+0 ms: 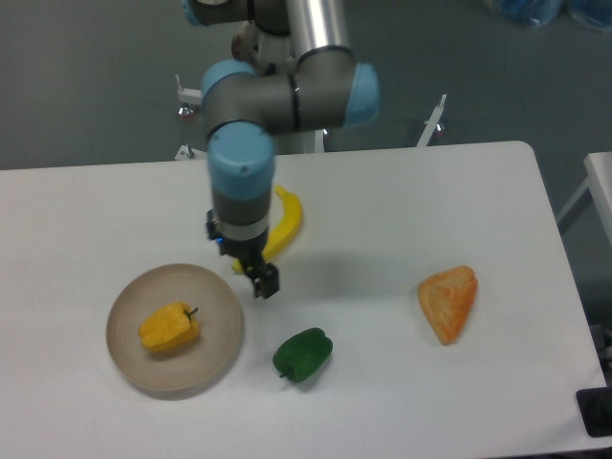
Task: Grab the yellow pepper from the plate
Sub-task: 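Lower the gripper onto the yellow pepper and close on it, then lift the yellow pepper off the plate and carry it up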
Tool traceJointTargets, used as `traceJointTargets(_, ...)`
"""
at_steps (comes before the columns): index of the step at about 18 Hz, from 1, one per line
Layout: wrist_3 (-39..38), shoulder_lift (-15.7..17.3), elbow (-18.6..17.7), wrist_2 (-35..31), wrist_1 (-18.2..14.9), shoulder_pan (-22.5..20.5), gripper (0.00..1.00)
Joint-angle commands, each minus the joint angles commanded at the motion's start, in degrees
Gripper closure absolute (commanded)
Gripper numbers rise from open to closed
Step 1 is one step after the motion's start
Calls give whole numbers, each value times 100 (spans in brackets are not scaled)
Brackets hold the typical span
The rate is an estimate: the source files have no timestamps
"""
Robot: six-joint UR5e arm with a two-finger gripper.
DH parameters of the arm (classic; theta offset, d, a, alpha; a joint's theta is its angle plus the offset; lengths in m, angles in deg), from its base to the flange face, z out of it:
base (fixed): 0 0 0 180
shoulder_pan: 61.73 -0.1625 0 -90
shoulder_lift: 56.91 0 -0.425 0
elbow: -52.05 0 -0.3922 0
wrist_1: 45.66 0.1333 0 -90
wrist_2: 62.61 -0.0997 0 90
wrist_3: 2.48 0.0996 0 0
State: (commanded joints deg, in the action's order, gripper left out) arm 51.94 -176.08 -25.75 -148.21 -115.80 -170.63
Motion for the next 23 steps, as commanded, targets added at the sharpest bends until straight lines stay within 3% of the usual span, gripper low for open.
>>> traceJointTargets(3,-150,-290,308,9,0,264,0)
traceJointTargets(11,-124,-598,318,-9,351,440,0)
traceJointTargets(16,-124,-783,274,-334,404,528,0)
traceJointTargets(20,-115,-941,265,-395,729,563,3)
traceJointTargets(21,-107,-968,265,-430,712,563,28)
traceJointTargets(22,-89,-959,256,-457,712,563,70)
traceJointTargets(23,-89,-924,256,-431,703,563,96)
